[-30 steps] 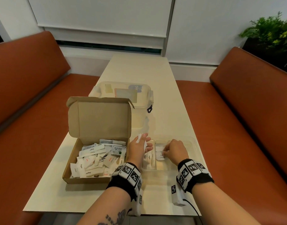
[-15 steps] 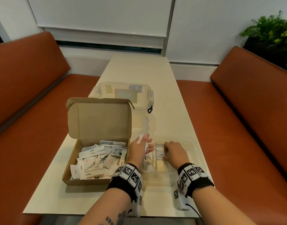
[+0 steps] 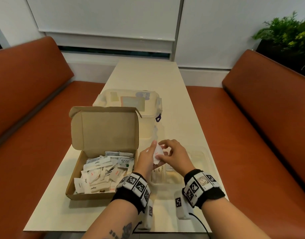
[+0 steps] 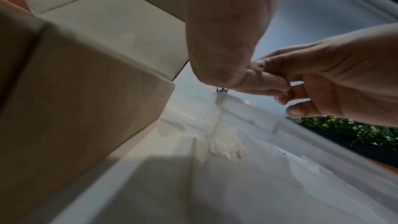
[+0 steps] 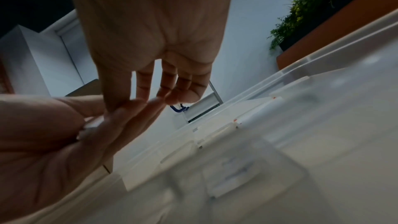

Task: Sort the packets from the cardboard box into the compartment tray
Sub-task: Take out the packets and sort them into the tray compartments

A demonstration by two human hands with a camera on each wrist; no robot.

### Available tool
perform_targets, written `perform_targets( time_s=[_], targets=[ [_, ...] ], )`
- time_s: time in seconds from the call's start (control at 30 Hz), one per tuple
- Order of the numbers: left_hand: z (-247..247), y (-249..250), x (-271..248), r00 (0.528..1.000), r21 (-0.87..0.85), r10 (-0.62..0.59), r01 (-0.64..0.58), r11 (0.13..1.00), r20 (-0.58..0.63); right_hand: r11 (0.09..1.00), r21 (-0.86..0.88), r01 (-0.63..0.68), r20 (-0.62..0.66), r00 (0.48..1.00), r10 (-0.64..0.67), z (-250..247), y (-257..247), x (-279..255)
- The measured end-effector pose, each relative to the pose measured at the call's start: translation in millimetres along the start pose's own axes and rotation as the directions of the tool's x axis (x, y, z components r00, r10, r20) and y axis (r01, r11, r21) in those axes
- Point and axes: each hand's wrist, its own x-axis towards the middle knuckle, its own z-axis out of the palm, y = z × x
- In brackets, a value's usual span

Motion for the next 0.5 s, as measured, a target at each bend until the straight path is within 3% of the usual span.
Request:
perform_targets(
  time_s=[0.13,0.33,0.5],
  targets=[
    [0.8,3.8,-2.2,0.997,-0.113,-0.067,0.069,0.991,0.025,0.999,0.017,-0.048,-0.023,0.999,0.048,-3.3,3.1,1.8],
    [0.7,-0.8,-2.5,0.999,0.053,-0.003,0.005,0.999,-0.037,0.981,0.182,-0.072,-0.060,0.995,0.084,-5.6,3.0,2.0],
    [2.4,-5.9,-0.4,0.996,0.104,0.020,-0.011,0.995,-0.086,0.980,0.141,-0.141,-0.036,0.988,0.147,-4.8,7.6,-0.2]
  ],
)
